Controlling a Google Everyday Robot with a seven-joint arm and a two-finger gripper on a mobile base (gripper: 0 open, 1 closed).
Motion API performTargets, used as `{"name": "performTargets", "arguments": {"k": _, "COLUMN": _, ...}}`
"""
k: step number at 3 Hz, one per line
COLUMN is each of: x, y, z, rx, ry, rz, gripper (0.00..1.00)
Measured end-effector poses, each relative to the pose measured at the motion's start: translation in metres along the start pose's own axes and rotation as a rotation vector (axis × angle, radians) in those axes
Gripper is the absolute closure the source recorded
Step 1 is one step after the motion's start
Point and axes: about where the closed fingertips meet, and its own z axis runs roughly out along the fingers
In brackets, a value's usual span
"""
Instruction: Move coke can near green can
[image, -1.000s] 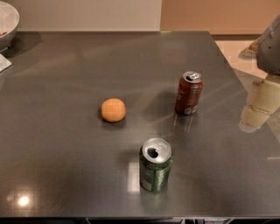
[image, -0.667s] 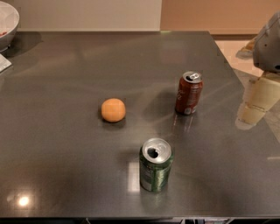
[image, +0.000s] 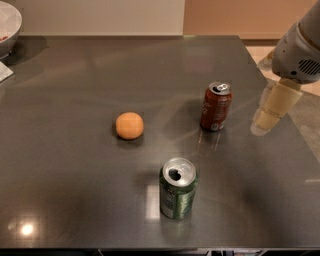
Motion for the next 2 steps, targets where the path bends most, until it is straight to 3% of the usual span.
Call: {"name": "performTargets", "arguments": {"k": 2, "x": -0.013, "y": -0.036, "z": 0.041, "rx": -0.041, "ry": -0.098, "rz": 0.038, "gripper": 0.00}}
